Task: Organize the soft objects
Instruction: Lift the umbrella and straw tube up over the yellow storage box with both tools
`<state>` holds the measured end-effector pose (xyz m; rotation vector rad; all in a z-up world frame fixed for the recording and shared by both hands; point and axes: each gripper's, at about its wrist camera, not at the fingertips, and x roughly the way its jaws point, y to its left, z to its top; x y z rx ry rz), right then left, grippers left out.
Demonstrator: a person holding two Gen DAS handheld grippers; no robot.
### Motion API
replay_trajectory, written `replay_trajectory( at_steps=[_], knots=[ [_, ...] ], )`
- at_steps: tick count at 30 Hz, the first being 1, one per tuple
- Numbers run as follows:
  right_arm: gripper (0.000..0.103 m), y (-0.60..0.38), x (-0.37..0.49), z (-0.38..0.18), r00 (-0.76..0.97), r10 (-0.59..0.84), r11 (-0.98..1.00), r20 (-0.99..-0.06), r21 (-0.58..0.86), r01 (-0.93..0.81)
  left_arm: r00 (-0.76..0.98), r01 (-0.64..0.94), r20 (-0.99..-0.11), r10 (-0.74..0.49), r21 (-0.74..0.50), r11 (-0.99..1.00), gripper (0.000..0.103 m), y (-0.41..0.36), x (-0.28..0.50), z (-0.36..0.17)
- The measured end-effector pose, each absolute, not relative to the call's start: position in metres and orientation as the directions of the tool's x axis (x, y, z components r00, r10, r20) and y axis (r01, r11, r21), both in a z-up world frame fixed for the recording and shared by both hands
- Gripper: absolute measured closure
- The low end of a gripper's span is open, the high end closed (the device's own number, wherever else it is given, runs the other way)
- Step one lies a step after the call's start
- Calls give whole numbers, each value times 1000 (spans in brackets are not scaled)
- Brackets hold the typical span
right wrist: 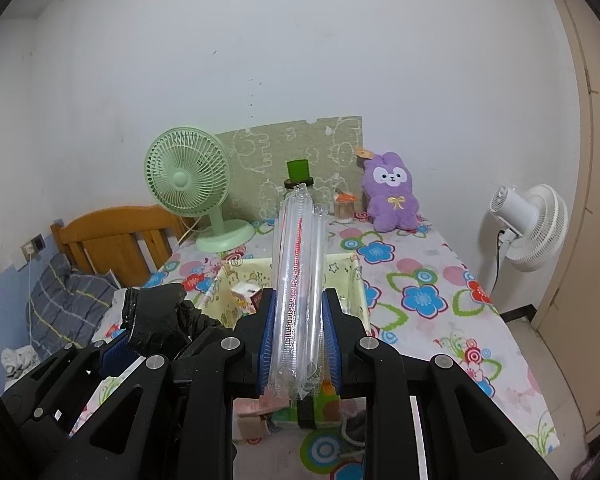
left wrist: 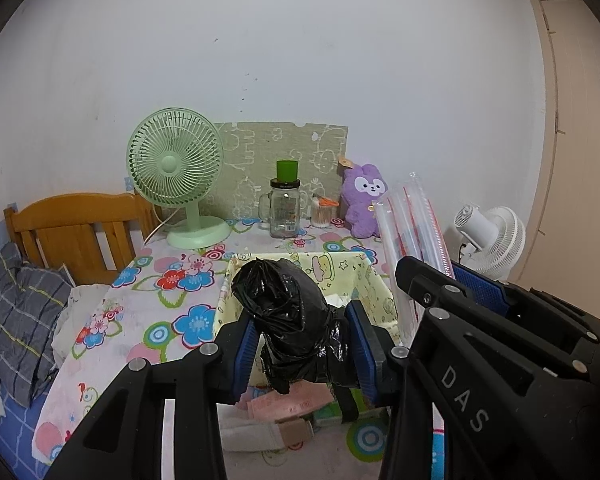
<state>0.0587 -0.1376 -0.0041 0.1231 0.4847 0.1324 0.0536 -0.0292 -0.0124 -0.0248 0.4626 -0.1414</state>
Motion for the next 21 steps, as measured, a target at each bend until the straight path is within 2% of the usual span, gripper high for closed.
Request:
replay_trajectory(
  at_steps=[21],
  knots=[
    [77,-136,123,-5,861,208,975,-464,167,-146,876,130,-459,-147,-68,989,60,-27,111,-12]
  ],
)
